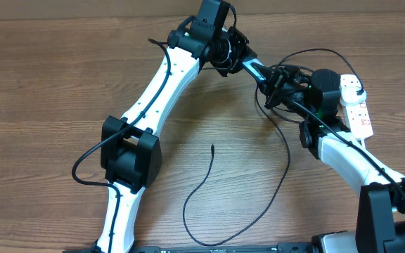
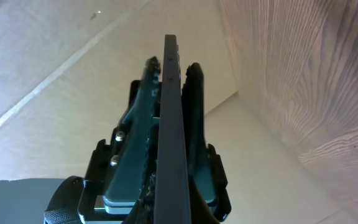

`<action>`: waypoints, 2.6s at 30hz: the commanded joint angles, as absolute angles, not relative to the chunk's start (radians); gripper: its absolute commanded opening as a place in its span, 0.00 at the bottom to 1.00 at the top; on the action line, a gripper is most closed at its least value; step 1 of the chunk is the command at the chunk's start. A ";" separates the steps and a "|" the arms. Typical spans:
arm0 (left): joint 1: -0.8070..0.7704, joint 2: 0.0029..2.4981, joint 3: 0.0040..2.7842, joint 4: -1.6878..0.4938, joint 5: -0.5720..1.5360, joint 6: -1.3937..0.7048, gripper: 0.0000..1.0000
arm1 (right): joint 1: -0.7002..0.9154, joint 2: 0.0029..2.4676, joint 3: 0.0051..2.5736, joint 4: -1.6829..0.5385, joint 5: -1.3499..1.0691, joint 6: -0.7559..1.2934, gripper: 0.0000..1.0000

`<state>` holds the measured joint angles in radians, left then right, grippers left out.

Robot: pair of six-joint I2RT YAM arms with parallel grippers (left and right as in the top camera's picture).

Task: Plug charger to phone and switch on socket

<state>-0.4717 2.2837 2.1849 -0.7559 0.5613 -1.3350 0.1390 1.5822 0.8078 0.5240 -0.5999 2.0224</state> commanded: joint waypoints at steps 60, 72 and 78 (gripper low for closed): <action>0.053 2.248 2.181 -1.381 1.055 -0.076 0.04 | 0.326 1.569 1.239 -0.318 -0.667 0.821 0.92; 0.051 2.248 2.181 -1.380 1.040 0.027 0.04 | 0.696 1.654 1.266 -0.841 0.029 0.633 0.94; 0.052 2.248 2.181 -1.381 1.036 0.027 0.04 | 0.759 1.774 1.264 -0.837 0.036 0.715 0.89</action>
<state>0.0525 2.2837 2.1773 -1.3800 1.0164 0.0040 0.7444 1.7260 1.2743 -0.8391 -0.0193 0.6712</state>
